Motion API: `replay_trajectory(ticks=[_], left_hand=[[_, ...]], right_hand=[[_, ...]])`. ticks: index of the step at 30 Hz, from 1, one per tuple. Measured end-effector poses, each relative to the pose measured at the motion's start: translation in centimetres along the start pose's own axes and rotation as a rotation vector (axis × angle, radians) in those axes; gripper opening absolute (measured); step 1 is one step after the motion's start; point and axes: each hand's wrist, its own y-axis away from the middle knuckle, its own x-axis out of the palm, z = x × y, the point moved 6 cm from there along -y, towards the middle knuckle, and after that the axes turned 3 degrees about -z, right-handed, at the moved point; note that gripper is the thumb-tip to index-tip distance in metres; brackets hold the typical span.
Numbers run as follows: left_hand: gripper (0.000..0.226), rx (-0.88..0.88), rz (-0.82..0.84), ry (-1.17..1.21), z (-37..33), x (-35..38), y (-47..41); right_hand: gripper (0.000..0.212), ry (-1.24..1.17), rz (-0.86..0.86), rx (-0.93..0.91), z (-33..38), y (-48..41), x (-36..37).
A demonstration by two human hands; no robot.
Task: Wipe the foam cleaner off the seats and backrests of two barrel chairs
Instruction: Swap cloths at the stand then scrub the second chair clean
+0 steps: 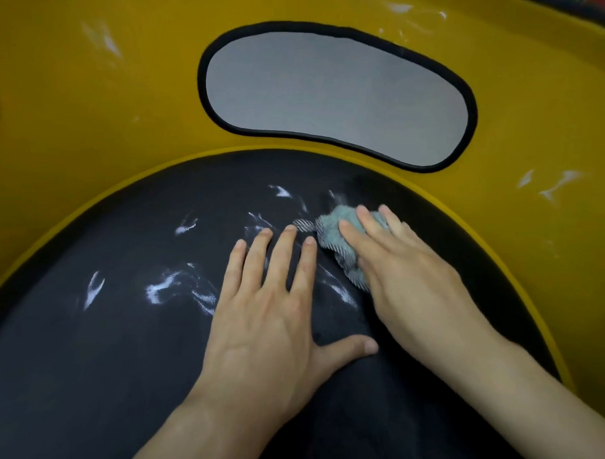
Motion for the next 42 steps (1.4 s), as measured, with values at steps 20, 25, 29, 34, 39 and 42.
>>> replay_trajectory(ticks=[20,25,29,34,39,42], left_hand=[[0.118,-0.014,-0.004,0.037,-0.1,0.0,-0.1],[0.119,-0.020,0.013,0.036,0.0,-0.1,-0.2],[0.117,-0.024,0.023,0.030,0.3,-0.4,-0.2],[0.120,-0.044,0.009,0.044,0.5,-0.9,-0.1],[0.118,-0.044,0.003,0.032,0.4,-0.7,0.1],[0.118,-0.040,-0.013,0.031,0.4,-0.7,0.1]], right_hand=[[0.080,0.011,0.054,-0.024,0.9,1.0,0.3],[0.081,0.012,0.108,-0.029,0.9,0.8,0.2],[0.062,-0.060,0.001,0.044,0.6,-4.8,-0.5],[0.053,-0.097,-0.043,0.053,0.4,-4.7,-0.7],[0.057,-0.108,0.084,0.046,-0.3,2.2,-0.7],[0.064,-0.096,0.152,0.046,-0.4,4.3,-0.8]])
